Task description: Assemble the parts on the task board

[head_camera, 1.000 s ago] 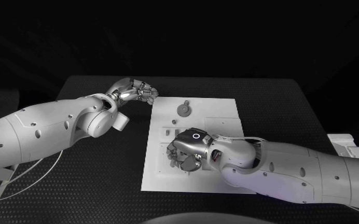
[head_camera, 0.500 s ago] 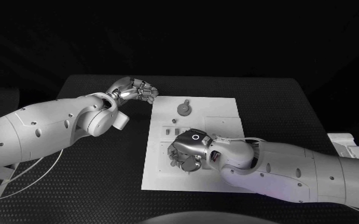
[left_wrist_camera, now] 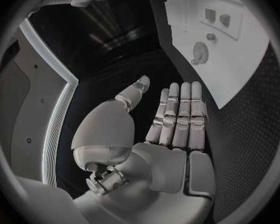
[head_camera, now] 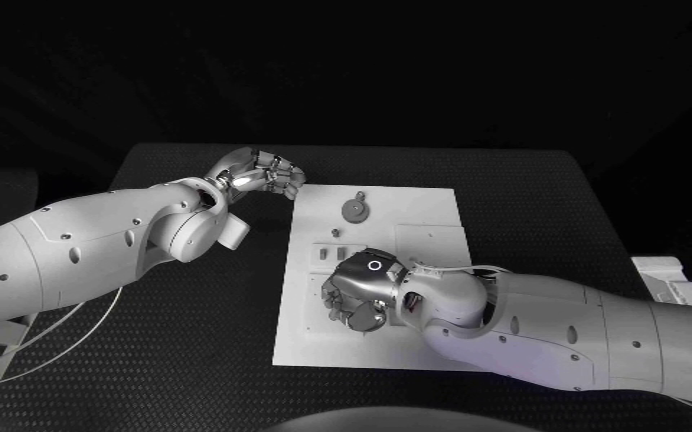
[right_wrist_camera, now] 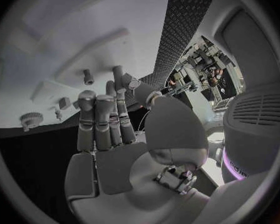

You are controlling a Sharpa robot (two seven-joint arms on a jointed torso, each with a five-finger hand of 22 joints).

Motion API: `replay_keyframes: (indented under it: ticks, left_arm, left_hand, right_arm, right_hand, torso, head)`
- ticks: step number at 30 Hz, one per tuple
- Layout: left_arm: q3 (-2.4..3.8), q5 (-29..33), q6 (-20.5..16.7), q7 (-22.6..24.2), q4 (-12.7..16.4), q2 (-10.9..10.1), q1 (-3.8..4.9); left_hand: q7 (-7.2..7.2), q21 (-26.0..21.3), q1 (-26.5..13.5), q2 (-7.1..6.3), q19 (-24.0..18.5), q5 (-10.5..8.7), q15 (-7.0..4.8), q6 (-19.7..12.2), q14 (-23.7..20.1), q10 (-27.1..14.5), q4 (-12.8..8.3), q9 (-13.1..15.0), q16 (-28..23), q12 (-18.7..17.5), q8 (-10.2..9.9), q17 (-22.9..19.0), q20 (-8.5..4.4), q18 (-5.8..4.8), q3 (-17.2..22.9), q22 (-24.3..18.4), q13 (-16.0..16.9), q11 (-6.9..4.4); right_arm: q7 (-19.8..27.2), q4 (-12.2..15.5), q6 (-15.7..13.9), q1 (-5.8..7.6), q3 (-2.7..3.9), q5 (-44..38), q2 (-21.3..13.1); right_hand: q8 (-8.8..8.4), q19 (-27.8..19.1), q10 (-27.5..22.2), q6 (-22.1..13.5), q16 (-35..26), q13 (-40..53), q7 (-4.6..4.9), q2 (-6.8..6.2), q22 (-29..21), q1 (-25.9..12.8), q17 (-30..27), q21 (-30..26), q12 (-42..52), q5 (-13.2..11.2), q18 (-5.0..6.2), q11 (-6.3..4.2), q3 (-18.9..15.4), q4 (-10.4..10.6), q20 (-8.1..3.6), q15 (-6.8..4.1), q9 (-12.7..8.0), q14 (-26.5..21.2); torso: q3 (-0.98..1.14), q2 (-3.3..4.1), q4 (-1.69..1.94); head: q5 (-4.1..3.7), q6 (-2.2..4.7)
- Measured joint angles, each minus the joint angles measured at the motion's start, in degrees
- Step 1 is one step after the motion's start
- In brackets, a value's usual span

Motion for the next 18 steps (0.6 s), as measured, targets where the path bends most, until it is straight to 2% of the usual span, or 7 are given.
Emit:
replay_keyframes:
  ticks: [12,17,18]
  left_arm:
    - [-0.01,0.0,0.04,0.0,-0.2,0.21,0.0]
    - [-0.01,0.0,0.08,-0.02,-0.22,0.17,0.0]
    - [-0.01,0.0,0.09,-0.02,-0.22,0.17,0.0]
  left_hand:
    - [0.0,0.0,0.0,0.0,0.0,0.0,0.0,0.0,0.0,0.0,0.0,0.0,0.0,0.0,0.0,0.0,0.0,0.0,0.0,0.0,-0.05,0.0]
    - [0.21,0.0,0.0,0.0,0.0,0.0,0.0,-0.2,0.0,0.0,0.0,0.01,0.0,0.0,0.0,0.0,0.0,0.0,0.0,0.0,-0.05,0.0]
    - [0.21,0.0,0.0,0.0,0.0,0.0,0.0,-0.21,0.0,0.0,0.0,0.01,0.0,0.0,0.0,0.0,0.0,0.0,0.0,0.0,-0.05,0.0]
  right_arm:
    - [-0.09,0.11,0.2,0.0,-0.07,1.15,0.15]
    - [0.02,-0.22,0.15,0.01,-0.05,2.49,0.08]
    - [0.03,-0.28,0.14,0.02,-0.05,2.74,0.06]
  right_hand:
    - [-0.03,-0.02,0.0,-0.23,-0.28,0.25,0.03,0.0,-0.02,0.0,0.11,-0.08,-0.4,-0.01,-0.01,0.0,-0.01,-0.02,0.15,0.07,0.0,-0.08]
    - [-1.88,-0.43,0.0,-2.64,-0.35,0.38,1.21,-0.03,-0.03,-0.03,0.43,-0.14,-2.52,-0.01,-0.01,0.0,-0.26,0.22,0.15,0.85,0.42,-0.85]
    - [-2.33,-0.44,0.0,-3.1,-0.46,0.2,1.45,-0.38,-0.03,-0.38,0.45,-0.35,-2.93,-0.01,-0.01,0.0,-0.25,0.22,0.15,1.01,0.21,-1.02]
  torso:
    - [-0.02,0.0,0.01]
    - [-0.03,-0.01,0.01]
    - [-0.03,-0.01,0.01]
  head:
    - [-0.07,-0.24]
    - [-0.08,-0.31]
    - [-0.08,-0.31]
